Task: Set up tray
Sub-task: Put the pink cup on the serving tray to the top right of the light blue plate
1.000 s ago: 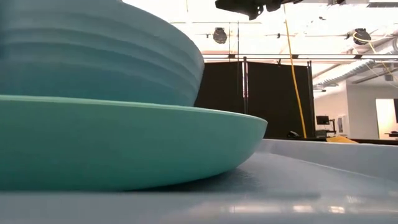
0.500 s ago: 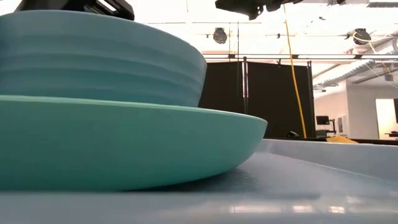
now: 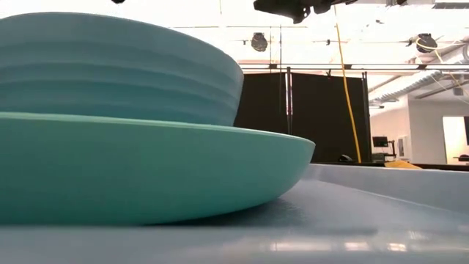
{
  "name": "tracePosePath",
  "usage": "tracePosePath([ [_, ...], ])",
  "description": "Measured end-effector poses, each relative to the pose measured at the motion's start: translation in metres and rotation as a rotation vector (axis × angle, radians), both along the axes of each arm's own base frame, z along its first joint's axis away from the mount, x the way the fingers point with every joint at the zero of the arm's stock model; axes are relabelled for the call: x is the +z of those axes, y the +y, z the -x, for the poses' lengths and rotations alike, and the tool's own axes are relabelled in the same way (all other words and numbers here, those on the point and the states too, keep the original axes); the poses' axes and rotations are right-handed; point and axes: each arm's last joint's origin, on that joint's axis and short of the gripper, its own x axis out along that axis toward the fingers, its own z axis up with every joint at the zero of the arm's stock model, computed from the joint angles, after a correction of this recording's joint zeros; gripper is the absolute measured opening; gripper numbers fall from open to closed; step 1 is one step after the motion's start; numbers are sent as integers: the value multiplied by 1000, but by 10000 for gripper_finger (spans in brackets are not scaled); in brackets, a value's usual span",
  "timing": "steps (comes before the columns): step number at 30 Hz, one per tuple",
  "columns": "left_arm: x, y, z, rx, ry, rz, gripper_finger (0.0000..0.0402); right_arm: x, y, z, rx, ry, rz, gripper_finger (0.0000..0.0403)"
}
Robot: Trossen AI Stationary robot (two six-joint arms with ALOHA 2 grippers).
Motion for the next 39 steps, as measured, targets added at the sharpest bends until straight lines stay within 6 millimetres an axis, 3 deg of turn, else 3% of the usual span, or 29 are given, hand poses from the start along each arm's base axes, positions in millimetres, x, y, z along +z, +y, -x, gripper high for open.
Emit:
tracePosePath([
  [12,43,65,60,515,79,-297,177,-1,0,0,0,6,1,210],
  [20,53,94,80,636,155,-410,177,-1,0,0,0,7,1,210],
  [28,70,114,101,694,126,-387,177,-1,0,0,1,8,1,210],
  [39,43,160,154,867,193,-274,177,-1,0,0,3,8,1,210],
])
